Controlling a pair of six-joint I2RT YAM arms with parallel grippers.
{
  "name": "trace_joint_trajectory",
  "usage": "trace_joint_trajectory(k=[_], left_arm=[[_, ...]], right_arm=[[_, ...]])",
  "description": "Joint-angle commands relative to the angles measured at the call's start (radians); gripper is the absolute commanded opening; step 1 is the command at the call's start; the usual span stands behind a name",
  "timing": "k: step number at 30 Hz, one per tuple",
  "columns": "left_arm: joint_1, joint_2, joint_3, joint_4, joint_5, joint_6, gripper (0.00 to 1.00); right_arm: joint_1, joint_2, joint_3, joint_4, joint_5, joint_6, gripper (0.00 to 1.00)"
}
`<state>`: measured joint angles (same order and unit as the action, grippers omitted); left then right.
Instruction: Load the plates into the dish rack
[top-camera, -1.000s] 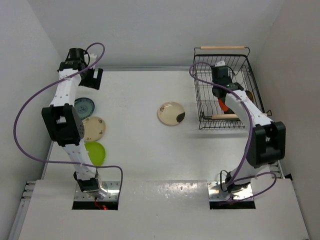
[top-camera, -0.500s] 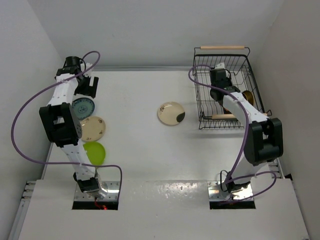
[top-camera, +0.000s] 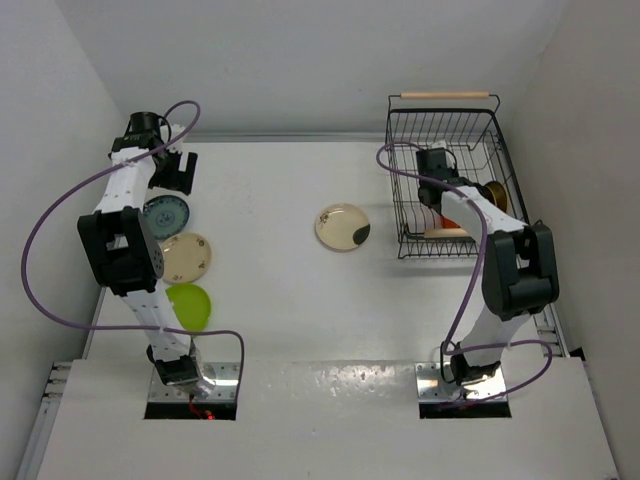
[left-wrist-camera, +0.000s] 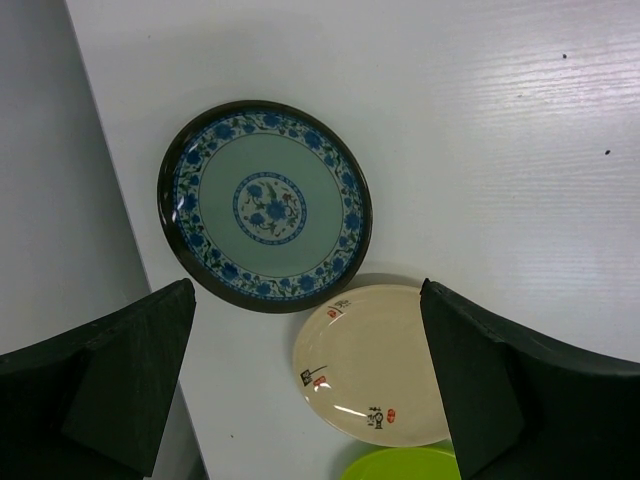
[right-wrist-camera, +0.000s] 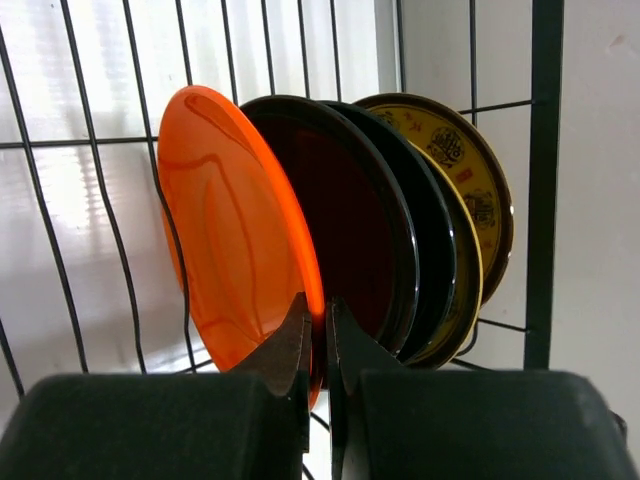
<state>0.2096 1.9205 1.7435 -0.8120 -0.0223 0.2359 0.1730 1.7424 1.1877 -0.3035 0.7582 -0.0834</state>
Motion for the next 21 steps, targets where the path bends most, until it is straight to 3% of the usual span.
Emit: trace_joint_trajectory(k=[1, 2, 4, 5, 9, 12, 15, 18, 20, 21], left_arm=[[0.008, -0.055, 0.004, 0.022, 0.007, 0.009, 1.00], [0.008, -0.055, 0.004, 0.022, 0.007, 0.009, 1.00], [0.008, -0.055, -0.005, 0.022, 0.016, 0.009, 1.00], [0.008, -0.055, -0.006, 0.022, 0.016, 0.009, 1.00], [0.008, -0.064, -0.006, 0.022, 0.027, 0.019, 1.00], [0.008, -0.074, -0.006, 0.022, 0.045, 0.019, 1.00], [0.008, -0.074, -0.006, 0.022, 0.065, 0.019, 1.00], [0.008, -0.074, -0.006, 0.022, 0.087, 0.008, 1.00], [0.008, -0.083, -0.006, 0.022, 0.097, 0.008, 1.00], [-0.001, -0.083, -0.006, 0.022, 0.097, 0.008, 1.00]], right_arm=[[-0.006, -0.009, 0.012, -0.009, 0.000, 0.053, 0.03], [-0.006, -0.012, 0.015, -0.022, -0.006, 0.056, 0.16], [-0.003, -0.020, 0.018, -0.026, -0.010, 0.054, 0.32], [-0.006, -0.026, 0.026, -0.031, -0.011, 0.051, 0.48], [-0.003, -0.063, 0.068, -0.060, -0.045, 0.034, 0.73], [0.019, -0.116, 0.154, -0.086, -0.102, 0.027, 0.86], [0.082, -0.153, 0.274, -0.147, -0.132, 0.048, 0.93], [0.196, -0.188, 0.296, -0.157, -0.219, 0.164, 0.90], [0.236, -0.199, 0.274, -0.117, -0.282, 0.223, 0.54], [0.291, -0.192, 0.253, -0.105, -0.378, 0.275, 0.42]])
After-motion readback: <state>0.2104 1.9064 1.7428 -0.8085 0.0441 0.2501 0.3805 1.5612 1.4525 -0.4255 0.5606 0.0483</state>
